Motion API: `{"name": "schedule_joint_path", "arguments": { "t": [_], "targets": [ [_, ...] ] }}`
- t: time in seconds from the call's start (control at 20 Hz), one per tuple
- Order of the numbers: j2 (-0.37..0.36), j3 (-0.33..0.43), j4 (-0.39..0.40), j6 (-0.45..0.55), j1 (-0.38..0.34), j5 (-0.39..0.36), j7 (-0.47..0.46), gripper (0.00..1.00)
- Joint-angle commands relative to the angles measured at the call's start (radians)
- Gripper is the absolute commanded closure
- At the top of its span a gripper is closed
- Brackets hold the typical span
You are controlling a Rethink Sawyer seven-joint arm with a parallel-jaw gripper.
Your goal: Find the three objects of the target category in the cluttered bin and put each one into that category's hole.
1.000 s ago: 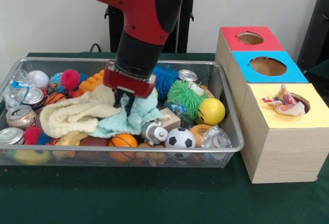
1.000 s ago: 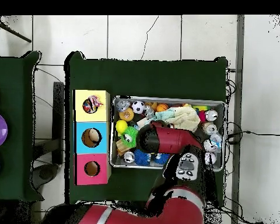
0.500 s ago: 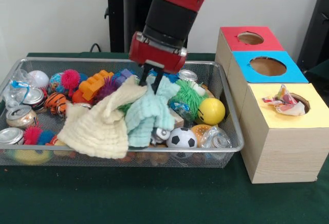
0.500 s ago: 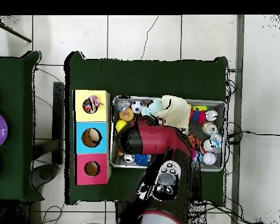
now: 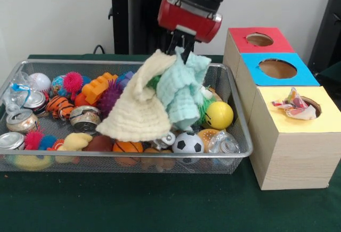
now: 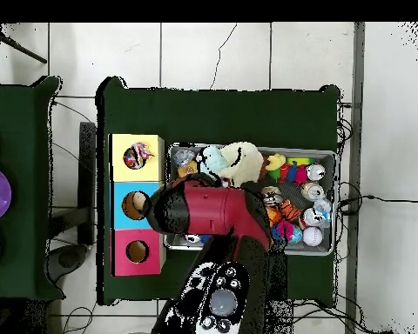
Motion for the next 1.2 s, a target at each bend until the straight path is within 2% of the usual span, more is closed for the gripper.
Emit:
{"name": "schedule_joint_path", "arguments": {
  "t": [0.05, 0.3, 0.65, 0.9, 1.2],
  "targets": [
    [-0.106, 0.012, 0.075, 0.163, 0.01, 0.045, 0.153, 1.0],
    [-0.152, 0.014, 0.097, 0.191, 0.012, 0.044, 0.134, 1.0],
    [-0.18, 0.021, 0.104, 0.208, 0.014, 0.039, 0.13, 1.0],
    [-0.223, 0.077, 0.145, 0.209, -0.018, 0.083, 0.107, 1.0],
    [-0.241, 0.086, 0.161, 0.209, -0.023, 0.094, 0.095, 1.0]
  ]
}}
